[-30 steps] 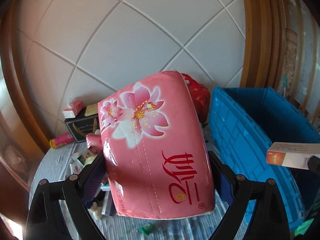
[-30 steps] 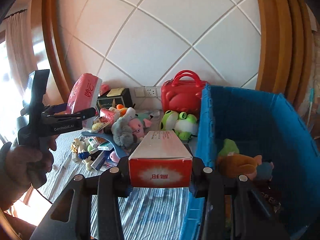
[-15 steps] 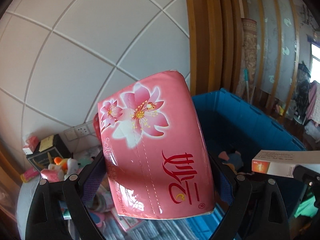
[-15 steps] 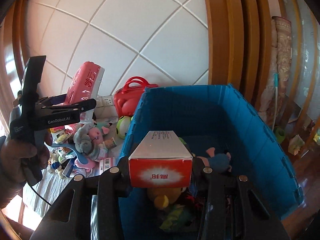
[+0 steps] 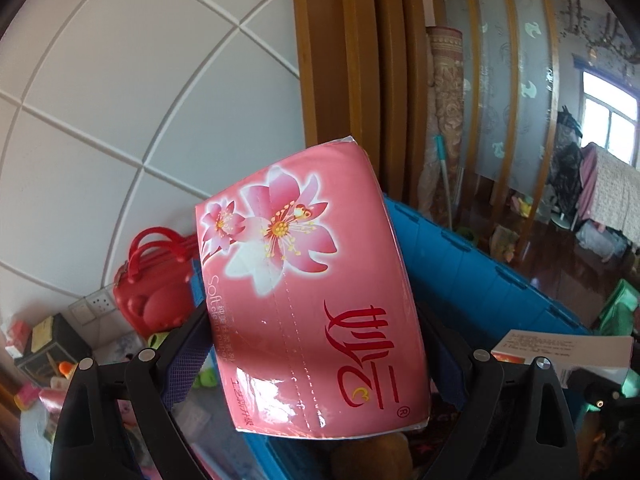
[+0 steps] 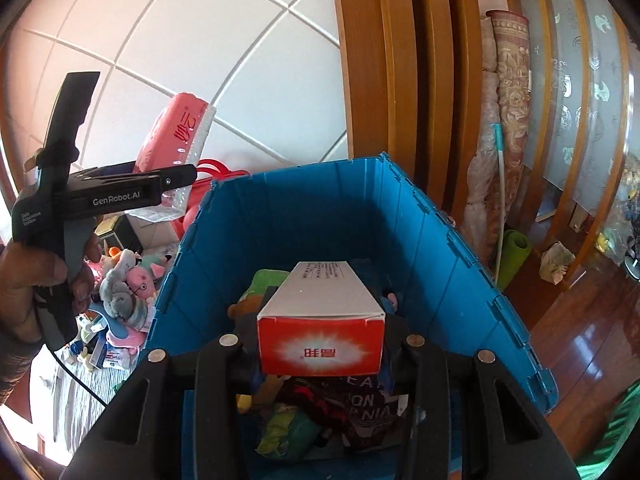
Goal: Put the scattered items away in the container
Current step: 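Open both tools to drop the tissue pack and ointment box into the bin, then move both open tools back toward the pile on the table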
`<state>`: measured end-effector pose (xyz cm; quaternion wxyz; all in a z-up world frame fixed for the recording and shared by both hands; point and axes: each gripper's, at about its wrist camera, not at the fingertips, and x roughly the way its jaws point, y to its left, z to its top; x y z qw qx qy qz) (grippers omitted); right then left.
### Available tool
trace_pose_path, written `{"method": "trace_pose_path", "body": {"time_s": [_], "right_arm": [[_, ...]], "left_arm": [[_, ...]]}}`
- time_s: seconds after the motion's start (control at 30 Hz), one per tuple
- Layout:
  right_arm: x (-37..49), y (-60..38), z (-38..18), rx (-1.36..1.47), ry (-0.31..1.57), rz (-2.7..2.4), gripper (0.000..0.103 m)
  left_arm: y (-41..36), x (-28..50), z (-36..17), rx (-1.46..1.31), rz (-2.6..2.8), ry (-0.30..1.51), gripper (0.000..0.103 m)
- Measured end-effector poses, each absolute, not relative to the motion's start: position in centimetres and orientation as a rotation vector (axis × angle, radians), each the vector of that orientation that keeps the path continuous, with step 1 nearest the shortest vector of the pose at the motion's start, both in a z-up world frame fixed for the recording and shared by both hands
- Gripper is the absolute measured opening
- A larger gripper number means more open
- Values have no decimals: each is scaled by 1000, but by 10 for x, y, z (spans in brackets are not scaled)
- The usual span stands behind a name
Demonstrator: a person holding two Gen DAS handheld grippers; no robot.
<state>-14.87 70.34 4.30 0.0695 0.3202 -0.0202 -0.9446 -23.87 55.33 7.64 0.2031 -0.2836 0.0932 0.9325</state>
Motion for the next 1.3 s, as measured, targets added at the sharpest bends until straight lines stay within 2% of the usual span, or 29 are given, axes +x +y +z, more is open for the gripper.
{"method": "trace_pose_path", "body": {"time_s": [0.17, 0.23, 0.27, 0.3, 0.9, 1.3], "right_arm": [[-158, 715, 46, 936, -52, -2908, 41], [-165, 717, 44, 934, -26, -2948, 64], [-167, 718, 44, 929, -31, -2965, 92], [-167, 719, 44, 914, -43, -2965, 101], [-160, 656, 42, 875, 4, -2769, 101], [-151, 512, 27, 805, 133, -2460, 101]], "left_arm": [[579, -258, 88, -764, 2560, 259, 97], [588, -261, 89, -766, 2535, 295, 100], [590, -261, 89, -764, 2542, 315, 102], [589, -259, 88, -758, 2555, 327, 102], [485, -231, 58, -905, 2639, 218, 102], [293, -151, -17, -1182, 2859, 76, 102]]}}
